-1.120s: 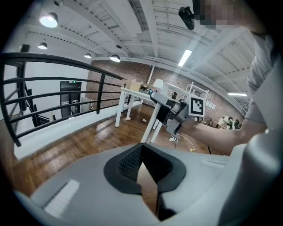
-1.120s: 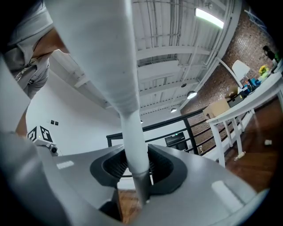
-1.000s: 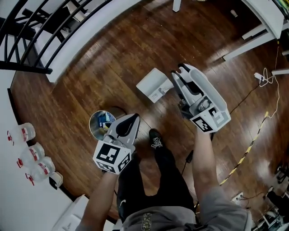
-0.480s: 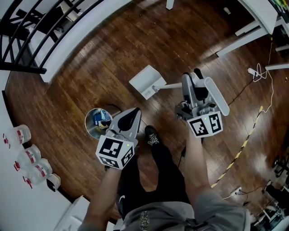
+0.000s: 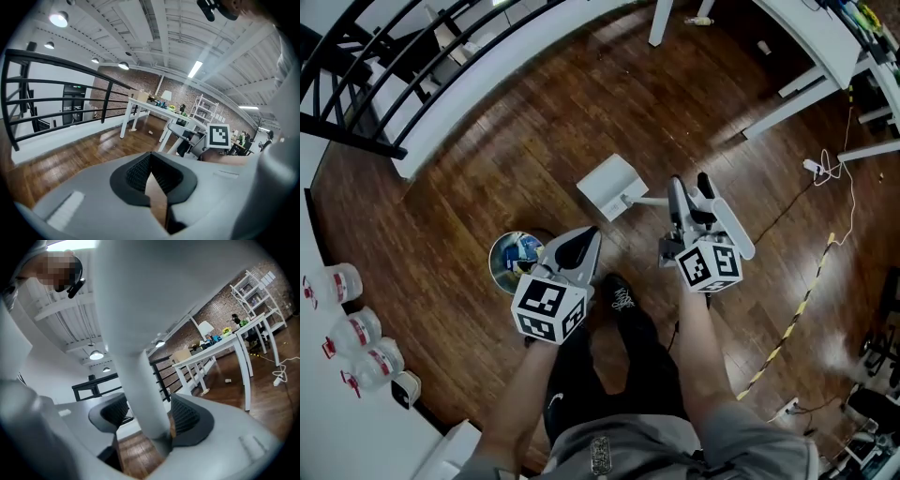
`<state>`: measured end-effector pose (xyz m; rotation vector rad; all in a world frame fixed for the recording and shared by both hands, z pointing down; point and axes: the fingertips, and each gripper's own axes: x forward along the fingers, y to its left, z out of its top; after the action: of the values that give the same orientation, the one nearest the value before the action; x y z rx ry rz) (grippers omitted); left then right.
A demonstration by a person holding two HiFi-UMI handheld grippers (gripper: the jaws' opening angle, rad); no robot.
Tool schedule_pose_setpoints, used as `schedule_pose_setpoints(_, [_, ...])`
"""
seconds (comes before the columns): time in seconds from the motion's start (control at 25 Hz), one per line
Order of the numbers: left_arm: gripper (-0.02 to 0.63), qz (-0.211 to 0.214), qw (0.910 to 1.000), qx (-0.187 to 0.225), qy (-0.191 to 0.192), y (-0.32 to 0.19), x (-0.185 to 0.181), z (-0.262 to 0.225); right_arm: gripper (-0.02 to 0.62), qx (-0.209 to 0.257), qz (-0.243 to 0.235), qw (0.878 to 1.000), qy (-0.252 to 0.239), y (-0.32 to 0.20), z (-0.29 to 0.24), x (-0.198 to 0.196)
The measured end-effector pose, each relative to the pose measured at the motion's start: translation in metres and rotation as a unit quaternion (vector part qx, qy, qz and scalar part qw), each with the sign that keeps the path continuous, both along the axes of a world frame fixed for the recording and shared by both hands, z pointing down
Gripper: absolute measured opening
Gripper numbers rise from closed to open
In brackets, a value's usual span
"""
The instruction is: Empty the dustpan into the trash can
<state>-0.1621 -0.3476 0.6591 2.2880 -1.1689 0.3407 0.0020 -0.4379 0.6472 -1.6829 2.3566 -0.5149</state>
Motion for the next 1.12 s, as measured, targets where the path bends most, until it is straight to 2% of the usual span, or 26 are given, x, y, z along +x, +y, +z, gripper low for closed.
schedule_pose_setpoints(0.08, [-0.012,0.001,1.0000,0.002,0.005,0.000,-0.014,-0.008,0.297,-0.018,0.010,1.000,0.013,0.004,0.005,-0.008])
schedule_pose_setpoints(0.28, [-0.012,0.010,0.9999,0.006,0.010,0.005,-0.039,-0.022,0.398,-0.077,0.031,0.996,0.037,0.021,0.024,-0.012])
schedule_pose_setpoints(0.4, [-0.012,0.016,0.9997,0.011,0.016,0.011,-0.054,-0.032,0.399,-0.128,0.026,0.991,0.043,0.048,0.041,-0.019])
schedule_pose_setpoints(0.48, [-0.012,0.018,0.9995,0.016,0.020,0.014,-0.066,-0.044,0.390,-0.151,0.003,0.988,0.040,0.070,0.039,-0.037])
schedule_pose_setpoints(0.52, [-0.012,0.019,0.9994,0.020,0.021,0.015,-0.072,-0.051,0.369,-0.159,-0.013,0.986,0.039,0.080,0.033,-0.049])
schedule_pose_setpoints(0.6, [-0.012,0.021,0.9992,0.028,0.021,0.017,-0.082,-0.070,0.239,-0.157,-0.042,0.986,0.043,0.091,0.010,-0.072])
schedule_pose_setpoints(0.76, [-0.012,0.020,0.9979,0.057,0.021,0.023,-0.103,-0.116,-0.001,-0.096,-0.079,0.990,0.059,0.096,-0.065,-0.117])
schedule_pose_setpoints(0.96, [-0.012,0.003,0.9963,0.083,0.022,0.045,-0.135,-0.168,-0.001,-0.043,-0.157,0.985,0.057,0.112,-0.155,-0.190])
schedule_pose_setpoints(1.12, [-0.012,-0.010,0.9949,0.099,0.018,0.071,-0.164,-0.200,-0.002,0.005,-0.214,0.975,0.061,0.129,-0.222,-0.240])
